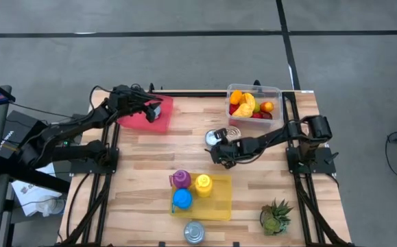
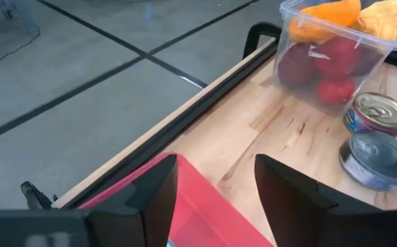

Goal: Pick & Place Food Item
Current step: Put the blue tuna can into the red bin

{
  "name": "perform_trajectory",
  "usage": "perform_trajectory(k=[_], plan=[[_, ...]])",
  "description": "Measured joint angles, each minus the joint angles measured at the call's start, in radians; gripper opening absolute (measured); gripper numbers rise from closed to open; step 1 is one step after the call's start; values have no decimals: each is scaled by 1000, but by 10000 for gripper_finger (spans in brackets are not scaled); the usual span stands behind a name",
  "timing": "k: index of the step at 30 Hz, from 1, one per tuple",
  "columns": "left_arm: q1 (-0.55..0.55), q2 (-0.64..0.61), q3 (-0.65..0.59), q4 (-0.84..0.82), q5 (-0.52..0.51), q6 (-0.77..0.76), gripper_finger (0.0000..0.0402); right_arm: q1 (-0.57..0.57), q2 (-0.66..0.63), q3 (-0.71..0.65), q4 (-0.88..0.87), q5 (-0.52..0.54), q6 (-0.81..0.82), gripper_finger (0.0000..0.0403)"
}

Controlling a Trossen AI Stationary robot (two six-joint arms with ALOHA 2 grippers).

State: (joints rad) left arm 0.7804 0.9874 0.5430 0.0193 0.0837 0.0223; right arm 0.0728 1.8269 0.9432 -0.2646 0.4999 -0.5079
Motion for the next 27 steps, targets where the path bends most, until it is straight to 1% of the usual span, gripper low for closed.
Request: perform_trajectory(k=[7,12,15,20,25,27], plan=[[0,11,0,14,0,0,169,36,5,0,9,123,11,1],[0,11,0,32,0,0,159,45,11,30,-8,155,0,0],[0,11,0,37,0,0,153,44,9,71,-10,178,-22,0],[0,11,0,42,0,-8,148,32,8,155,-15,250,-94,0],[0,9,0,43,2,-20,150,-3,7,271,-7,256,-156,0],[0,7,-4,51,32,8,153,-20,7,317,9,248,-189,0]])
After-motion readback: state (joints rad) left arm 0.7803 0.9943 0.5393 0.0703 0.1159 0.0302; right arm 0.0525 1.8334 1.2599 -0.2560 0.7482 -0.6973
